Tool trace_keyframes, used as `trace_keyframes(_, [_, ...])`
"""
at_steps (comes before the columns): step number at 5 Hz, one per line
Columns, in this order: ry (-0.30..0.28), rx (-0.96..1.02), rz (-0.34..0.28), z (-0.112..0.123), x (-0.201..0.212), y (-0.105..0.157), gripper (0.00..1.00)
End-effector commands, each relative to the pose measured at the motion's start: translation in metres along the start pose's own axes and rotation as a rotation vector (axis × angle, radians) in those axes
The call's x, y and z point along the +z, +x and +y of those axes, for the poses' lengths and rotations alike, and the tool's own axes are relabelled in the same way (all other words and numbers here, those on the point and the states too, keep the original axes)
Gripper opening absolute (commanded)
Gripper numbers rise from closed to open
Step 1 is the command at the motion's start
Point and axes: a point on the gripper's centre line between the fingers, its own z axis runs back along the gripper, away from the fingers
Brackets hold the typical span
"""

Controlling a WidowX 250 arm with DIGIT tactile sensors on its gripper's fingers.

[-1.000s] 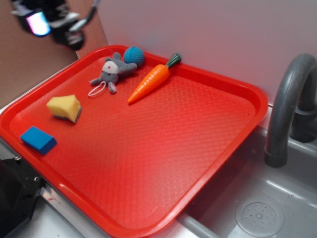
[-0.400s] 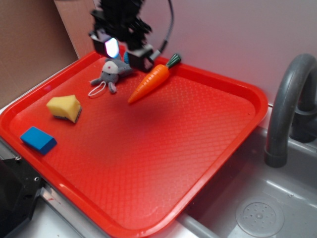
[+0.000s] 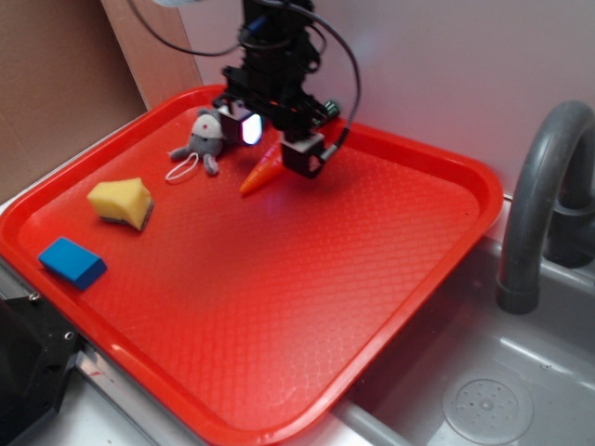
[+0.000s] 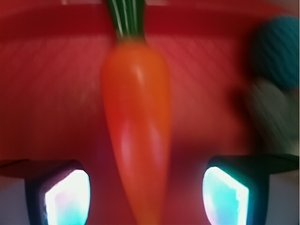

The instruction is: Grab the carrot.

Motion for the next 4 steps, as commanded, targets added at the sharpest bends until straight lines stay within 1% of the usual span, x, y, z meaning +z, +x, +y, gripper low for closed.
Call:
trace_keyframes(1, [-0.027, 0.004, -0.038, -0.003, -0.009, 0.026, 0.0])
trace_keyframes(2, [-0.007, -0.033, -0.044, -0.007, -0.012, 0.022, 0.0])
trace_keyframes(3, [0.015, -0.06, -0.042, -0.008, -0.005, 0.009, 0.0])
trace_keyframes(4, [-0.1, 0.02, 0.027, 0.012, 0.041, -0.022, 0.0])
